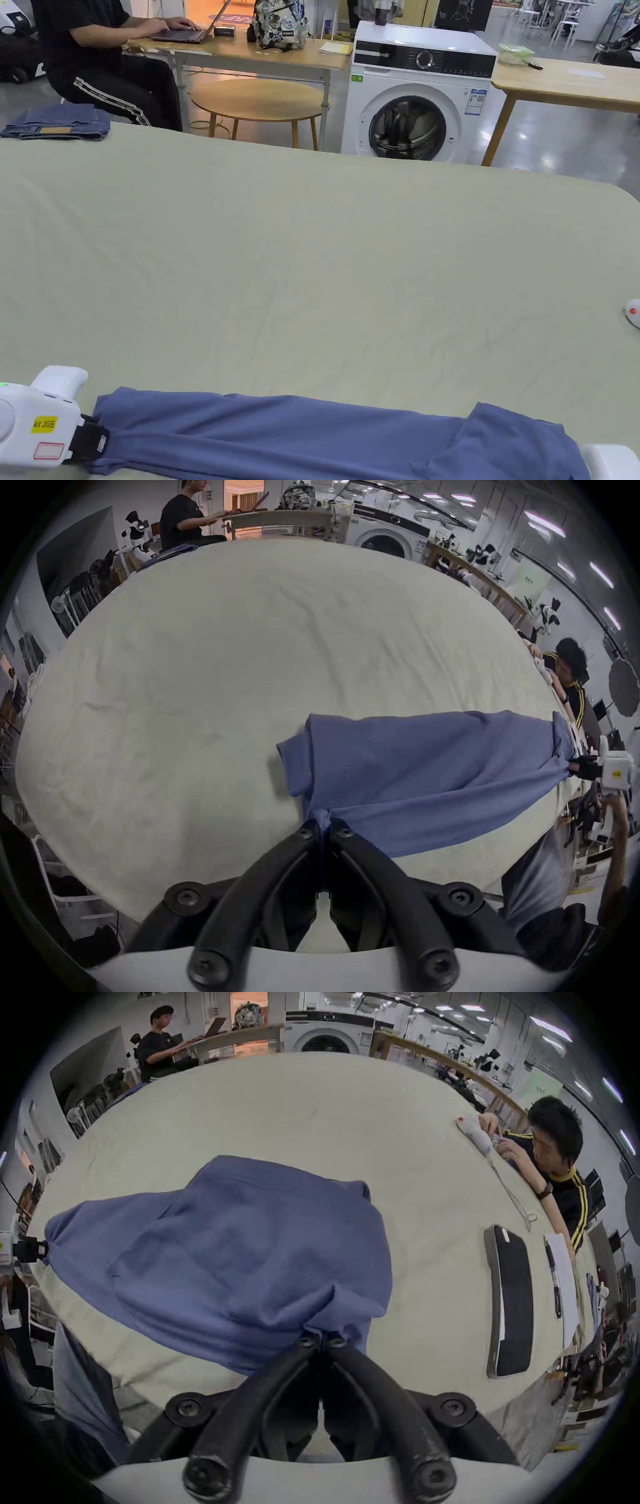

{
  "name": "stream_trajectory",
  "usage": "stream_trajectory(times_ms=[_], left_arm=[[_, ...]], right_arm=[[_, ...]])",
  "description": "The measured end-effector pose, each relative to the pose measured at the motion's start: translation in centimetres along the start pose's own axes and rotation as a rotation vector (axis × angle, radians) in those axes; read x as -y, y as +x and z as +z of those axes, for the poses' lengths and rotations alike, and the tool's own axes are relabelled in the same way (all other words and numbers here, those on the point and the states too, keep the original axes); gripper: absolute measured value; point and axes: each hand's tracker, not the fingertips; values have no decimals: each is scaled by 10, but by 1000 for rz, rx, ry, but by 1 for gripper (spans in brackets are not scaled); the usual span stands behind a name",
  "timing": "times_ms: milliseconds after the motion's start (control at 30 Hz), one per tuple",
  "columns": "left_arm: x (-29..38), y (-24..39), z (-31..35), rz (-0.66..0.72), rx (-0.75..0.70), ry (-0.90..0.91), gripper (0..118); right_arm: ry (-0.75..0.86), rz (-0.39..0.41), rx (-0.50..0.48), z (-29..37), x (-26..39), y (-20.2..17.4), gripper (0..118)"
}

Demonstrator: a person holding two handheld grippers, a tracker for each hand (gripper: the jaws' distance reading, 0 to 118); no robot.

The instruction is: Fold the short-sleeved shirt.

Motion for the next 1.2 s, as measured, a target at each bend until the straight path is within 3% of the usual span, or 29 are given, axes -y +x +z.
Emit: stream_trajectory(times_ms=[167, 233, 267, 333, 367, 433, 600, 700, 767, 833, 967, 1200], left_arm=[[-2, 1, 1, 20, 4, 11, 0], [-5, 4, 7, 22, 4, 17, 6], [-7, 4, 12, 33, 6, 30, 14], [-13, 6, 22, 59, 2, 78, 46], [-18, 7, 29, 71, 18, 116, 47], [-26, 12, 39, 86, 50, 169, 53], [-50, 35, 56, 36, 41, 361, 54], [-59, 55, 60, -10, 2, 487, 54], [-63, 70, 64, -43, -45, 568, 51], [-68, 84, 66, -63, -71, 638, 34], [-74, 112, 75, -94, -100, 776, 3], [-76, 140, 84, -114, -161, 931, 0]], right_arm=[[3, 11, 14, -3, -2, -1, 0], [7, 14, 25, 5, -6, -3, 7], [14, 11, 37, 7, -7, -2, 18], [65, 5, 61, 20, -13, 0, 68], [105, -1, 60, 28, -18, 0, 78], [151, -19, 63, 38, -29, 0, 79], [373, -52, 76, 51, -52, -18, 79], [550, -80, 36, 59, -62, -41, 77], [652, -113, 21, 63, -69, -56, 62], [741, -127, 3, 76, -76, -76, 33], [854, -135, -36, 82, -91, -105, 1], [1016, -159, 2, 88, -105, -137, 0]])
